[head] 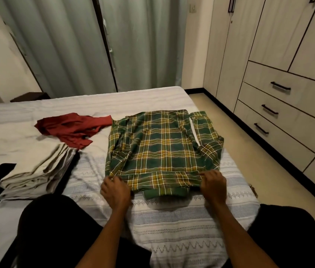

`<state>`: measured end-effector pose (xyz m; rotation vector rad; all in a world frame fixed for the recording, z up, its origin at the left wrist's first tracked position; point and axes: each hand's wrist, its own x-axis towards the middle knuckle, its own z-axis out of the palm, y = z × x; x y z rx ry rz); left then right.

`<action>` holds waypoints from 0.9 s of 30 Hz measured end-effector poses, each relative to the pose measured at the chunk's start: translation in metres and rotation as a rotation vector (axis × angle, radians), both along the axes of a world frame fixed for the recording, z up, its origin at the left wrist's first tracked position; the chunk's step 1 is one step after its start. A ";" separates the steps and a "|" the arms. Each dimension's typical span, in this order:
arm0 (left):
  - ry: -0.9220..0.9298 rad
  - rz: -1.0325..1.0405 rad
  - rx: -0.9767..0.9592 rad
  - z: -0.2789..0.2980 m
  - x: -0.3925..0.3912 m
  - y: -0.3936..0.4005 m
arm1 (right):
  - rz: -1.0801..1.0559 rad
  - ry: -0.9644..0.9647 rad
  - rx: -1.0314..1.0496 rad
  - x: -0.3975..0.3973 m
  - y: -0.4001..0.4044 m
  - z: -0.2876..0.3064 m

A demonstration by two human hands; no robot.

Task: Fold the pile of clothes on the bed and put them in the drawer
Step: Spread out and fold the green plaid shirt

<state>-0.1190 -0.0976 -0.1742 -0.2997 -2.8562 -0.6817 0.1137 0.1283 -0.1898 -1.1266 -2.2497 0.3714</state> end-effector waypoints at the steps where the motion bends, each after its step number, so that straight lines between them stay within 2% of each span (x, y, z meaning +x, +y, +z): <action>1: 0.050 -0.147 0.008 0.001 0.000 0.007 | 0.078 0.024 -0.033 -0.016 -0.001 0.008; 3: -0.029 -0.461 0.063 -0.001 -0.002 0.023 | 0.231 -0.028 -0.126 -0.045 0.000 0.019; 5: -0.213 -0.623 -0.003 -0.006 -0.008 0.032 | 0.333 -0.240 -0.197 -0.064 -0.002 0.017; 7: -0.363 -0.623 -0.193 -0.015 -0.012 0.031 | 0.350 -0.491 -0.317 -0.068 -0.004 0.002; 10: -0.487 -0.537 -0.291 -0.027 -0.010 0.018 | 0.317 -0.590 -0.383 -0.054 -0.009 -0.024; 13: -0.447 -0.470 -0.259 -0.021 -0.001 0.016 | 0.292 -0.564 -0.380 -0.051 -0.013 -0.024; 15: -0.289 -0.437 -0.175 -0.017 0.001 0.020 | 0.259 -0.513 -0.362 -0.056 -0.011 -0.018; 17: -0.185 -0.494 -0.077 -0.013 -0.007 0.032 | 0.256 -0.477 -0.345 -0.068 -0.003 -0.011; 21: -0.211 -0.653 -0.119 -0.012 -0.034 0.059 | 0.331 -0.484 -0.336 -0.095 0.013 0.000; 27: -0.217 -0.574 -0.196 -0.006 -0.079 0.079 | 0.408 -0.518 -0.317 -0.154 0.020 0.008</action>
